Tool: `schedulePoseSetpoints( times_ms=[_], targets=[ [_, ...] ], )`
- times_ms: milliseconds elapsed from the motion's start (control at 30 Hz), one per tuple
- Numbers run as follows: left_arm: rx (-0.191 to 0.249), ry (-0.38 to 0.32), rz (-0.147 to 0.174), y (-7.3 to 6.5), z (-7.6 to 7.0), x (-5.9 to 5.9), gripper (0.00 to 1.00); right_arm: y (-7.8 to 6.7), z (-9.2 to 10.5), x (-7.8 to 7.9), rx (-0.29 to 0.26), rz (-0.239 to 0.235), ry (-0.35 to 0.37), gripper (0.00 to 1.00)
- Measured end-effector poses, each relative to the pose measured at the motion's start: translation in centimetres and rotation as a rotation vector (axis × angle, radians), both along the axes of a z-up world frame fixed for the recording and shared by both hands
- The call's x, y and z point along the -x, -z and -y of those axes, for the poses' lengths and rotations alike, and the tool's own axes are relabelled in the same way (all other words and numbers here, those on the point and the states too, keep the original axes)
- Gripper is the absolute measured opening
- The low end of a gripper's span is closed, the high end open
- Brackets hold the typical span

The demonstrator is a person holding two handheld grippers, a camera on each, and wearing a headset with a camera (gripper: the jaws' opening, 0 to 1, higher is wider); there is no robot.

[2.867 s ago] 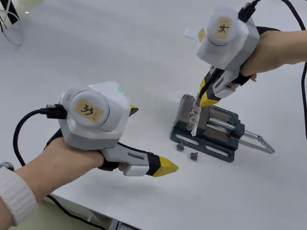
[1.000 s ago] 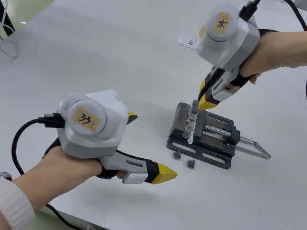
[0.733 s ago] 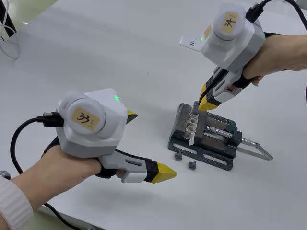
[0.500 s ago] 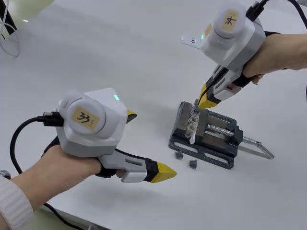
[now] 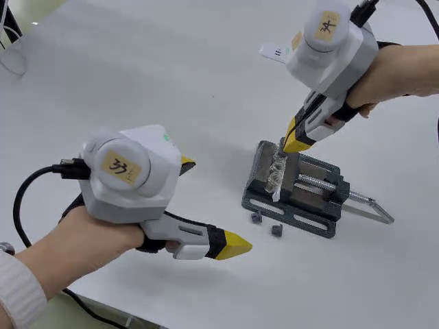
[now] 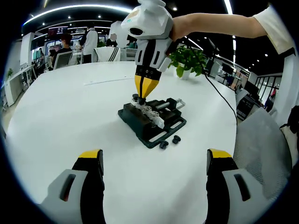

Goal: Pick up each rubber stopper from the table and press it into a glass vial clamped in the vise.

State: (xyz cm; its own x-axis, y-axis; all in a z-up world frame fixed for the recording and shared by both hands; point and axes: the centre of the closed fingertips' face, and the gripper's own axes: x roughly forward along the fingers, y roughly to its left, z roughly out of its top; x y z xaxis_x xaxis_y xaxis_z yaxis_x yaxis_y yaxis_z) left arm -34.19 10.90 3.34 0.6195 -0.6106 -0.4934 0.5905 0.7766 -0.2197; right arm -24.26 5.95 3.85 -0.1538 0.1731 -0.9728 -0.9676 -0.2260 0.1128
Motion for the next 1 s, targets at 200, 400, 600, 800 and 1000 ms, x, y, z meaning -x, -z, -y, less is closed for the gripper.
schedulePoseSetpoints(
  times_ms=[200,400,600,800,1000],
  targets=[
    [0.008,-0.002,-0.006,0.3,0.1,-0.2,0.91,0.1,0.0,0.1,0.017,-0.012,-0.006,0.00],
    [0.018,-0.006,-0.013,0.7,0.2,-0.4,0.90,0.1,-0.1,0.4,0.027,-0.007,-0.027,0.00],
    [0.030,-0.012,-0.019,0.9,0.2,-0.7,0.90,0.3,-0.2,0.3,0.059,0.012,-0.044,0.00],
    [0.034,-0.015,-0.024,1.1,0.2,-0.9,0.90,0.4,0.0,0.2,0.068,0.013,-0.052,0.00],
    [0.040,-0.023,-0.026,1.2,0.3,-1.0,0.90,0.6,-0.3,0.1,0.082,0.025,-0.054,0.00]
  ],
)
